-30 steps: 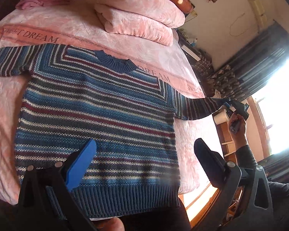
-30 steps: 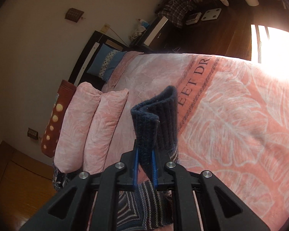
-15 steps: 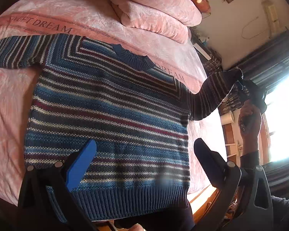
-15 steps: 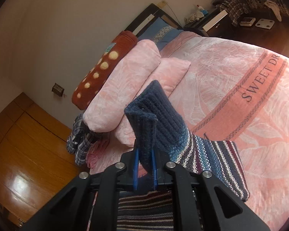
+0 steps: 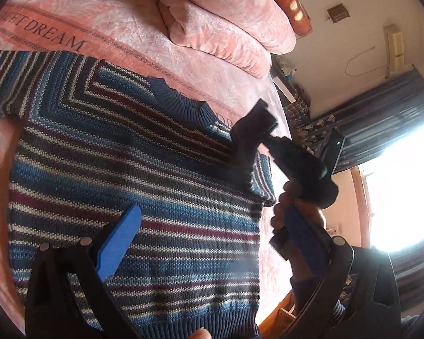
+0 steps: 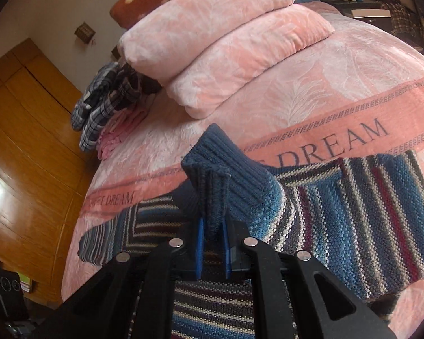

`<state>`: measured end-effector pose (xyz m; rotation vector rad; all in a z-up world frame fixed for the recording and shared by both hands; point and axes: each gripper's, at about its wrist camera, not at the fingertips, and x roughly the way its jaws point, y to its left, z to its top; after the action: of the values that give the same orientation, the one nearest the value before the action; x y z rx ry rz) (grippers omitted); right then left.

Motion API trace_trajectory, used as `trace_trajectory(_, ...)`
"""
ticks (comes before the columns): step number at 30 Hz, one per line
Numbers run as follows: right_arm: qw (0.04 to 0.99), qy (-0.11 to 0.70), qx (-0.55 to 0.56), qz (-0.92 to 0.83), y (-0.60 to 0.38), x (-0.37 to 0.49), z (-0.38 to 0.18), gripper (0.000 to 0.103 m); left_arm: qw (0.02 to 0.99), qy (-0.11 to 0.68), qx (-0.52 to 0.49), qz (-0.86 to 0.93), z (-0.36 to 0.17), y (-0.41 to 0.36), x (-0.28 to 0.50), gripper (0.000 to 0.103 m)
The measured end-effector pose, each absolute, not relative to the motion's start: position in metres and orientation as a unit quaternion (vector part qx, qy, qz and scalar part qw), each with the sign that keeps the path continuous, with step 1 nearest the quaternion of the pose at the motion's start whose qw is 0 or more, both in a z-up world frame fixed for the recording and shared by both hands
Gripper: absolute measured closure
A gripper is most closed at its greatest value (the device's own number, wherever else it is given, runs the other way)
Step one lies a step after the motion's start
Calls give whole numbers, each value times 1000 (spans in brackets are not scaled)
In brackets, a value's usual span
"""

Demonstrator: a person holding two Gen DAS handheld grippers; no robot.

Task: Fold small clothes
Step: 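Fold the held sleeve across the sweater body with the right tool, release, then grasp the other sleeve cuff with the left tool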

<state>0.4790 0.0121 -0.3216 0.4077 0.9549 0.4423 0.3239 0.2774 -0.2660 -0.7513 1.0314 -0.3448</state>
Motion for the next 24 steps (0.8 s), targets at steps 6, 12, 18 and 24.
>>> trace_trajectory(6, 823, 516, 80, 222, 76, 465, -388, 73, 741, 504, -402, -188, -320, 274, 380, 3)
trace_trajectory(12, 835, 462, 194, 228, 21, 416, -381, 54, 684, 534, -459, -190, -380, 256, 431, 3)
trace_trajectory(18, 812, 411, 343, 234, -31, 374, -402, 54, 657, 583, -460, -131, -418, 230, 471, 3)
trace_trajectory(24, 788, 403, 394, 247, -34, 376, -414, 54, 694, 594, -400, -81, -410, 214, 490, 34)
